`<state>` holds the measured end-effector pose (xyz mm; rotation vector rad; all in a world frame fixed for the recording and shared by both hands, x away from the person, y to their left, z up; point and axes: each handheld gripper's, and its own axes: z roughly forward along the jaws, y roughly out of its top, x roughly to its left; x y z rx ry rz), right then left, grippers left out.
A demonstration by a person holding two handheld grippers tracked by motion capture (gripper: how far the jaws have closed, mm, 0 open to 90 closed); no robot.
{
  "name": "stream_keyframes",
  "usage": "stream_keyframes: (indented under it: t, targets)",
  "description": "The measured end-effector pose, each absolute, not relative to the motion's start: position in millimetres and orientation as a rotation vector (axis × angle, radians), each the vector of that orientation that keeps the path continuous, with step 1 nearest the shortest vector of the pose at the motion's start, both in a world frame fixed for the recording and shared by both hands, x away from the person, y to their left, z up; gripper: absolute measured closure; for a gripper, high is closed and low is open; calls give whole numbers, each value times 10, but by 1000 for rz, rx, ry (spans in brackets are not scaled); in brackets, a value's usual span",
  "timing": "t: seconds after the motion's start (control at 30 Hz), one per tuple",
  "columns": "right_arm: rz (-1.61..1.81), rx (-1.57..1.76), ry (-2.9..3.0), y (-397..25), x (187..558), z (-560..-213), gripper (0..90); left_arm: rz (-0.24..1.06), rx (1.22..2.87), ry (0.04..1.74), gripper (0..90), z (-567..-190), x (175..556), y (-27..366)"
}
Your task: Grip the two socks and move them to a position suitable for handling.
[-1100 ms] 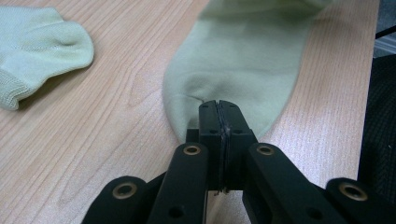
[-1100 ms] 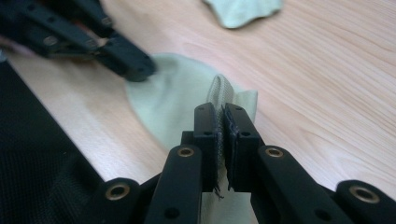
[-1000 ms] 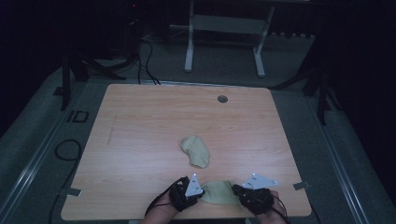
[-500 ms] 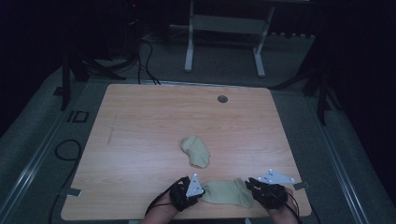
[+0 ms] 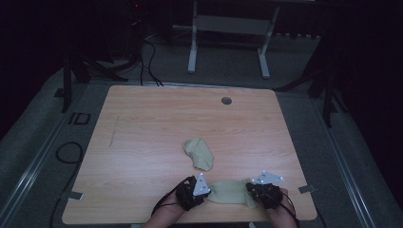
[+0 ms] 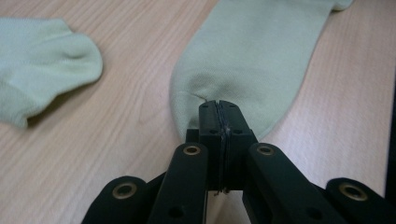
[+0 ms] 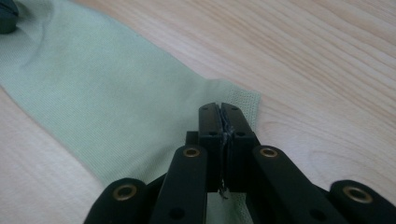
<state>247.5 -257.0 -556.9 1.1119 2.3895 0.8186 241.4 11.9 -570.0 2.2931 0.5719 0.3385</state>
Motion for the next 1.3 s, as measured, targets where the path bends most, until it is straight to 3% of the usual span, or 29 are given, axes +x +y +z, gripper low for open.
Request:
stream_keyframes:
  t: [0.43,0.67,0.8,0.87,0.97,1.07,1.3]
  targets:
    - [835,1137,2367,-2717,2727,-5569,831,329,2291,596,884,-5687,2619,34]
    - [843,1083,2420,-2715,2742,-5552,690,321,2277,618,871,-5686,2625,41]
    - [886,1083,2406,-2700,2727,-5489,618,282,2217,645,780,-5662,2621,105]
    - [940,1062,2401,-2684,2734,-5431,533,267,2197,650,626,-5632,2602,152]
    - [955,1062,2403,-2675,2743,-5415,517,261,2162,672,577,-5572,2553,247]
    - [980,1071,2392,-2619,2809,-5363,492,272,2134,696,464,-5519,2498,379]
    - [1007,1058,2384,-2441,2987,-5233,490,290,2094,781,429,-5571,2406,776]
